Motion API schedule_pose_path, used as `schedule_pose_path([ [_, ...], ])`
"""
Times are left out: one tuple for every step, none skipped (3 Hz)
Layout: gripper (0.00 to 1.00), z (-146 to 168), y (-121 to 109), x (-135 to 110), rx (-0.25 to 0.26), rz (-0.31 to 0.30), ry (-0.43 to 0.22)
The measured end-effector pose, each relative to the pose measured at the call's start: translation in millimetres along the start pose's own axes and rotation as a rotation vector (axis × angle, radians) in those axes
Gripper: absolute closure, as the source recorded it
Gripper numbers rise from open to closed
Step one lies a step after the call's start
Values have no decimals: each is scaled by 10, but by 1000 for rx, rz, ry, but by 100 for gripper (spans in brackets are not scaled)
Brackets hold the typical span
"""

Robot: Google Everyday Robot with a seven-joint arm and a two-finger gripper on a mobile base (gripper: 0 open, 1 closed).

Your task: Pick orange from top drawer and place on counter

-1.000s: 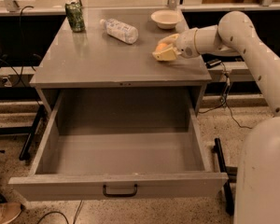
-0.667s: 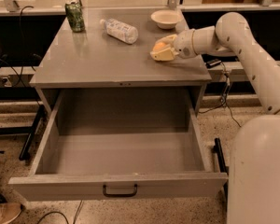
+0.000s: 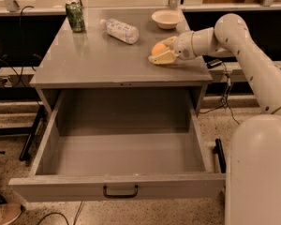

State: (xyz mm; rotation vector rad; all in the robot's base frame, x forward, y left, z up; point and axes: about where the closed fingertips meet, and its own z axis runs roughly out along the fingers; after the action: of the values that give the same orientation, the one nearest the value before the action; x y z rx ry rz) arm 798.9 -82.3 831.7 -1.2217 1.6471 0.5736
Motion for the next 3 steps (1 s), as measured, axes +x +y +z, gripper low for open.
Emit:
schedule_pose_path([
  [0,34,31,11,-26,-8,7],
  [0,30,52,-2,-41,-18,5],
  [0,-71,67,-59,-29,-38,-8],
])
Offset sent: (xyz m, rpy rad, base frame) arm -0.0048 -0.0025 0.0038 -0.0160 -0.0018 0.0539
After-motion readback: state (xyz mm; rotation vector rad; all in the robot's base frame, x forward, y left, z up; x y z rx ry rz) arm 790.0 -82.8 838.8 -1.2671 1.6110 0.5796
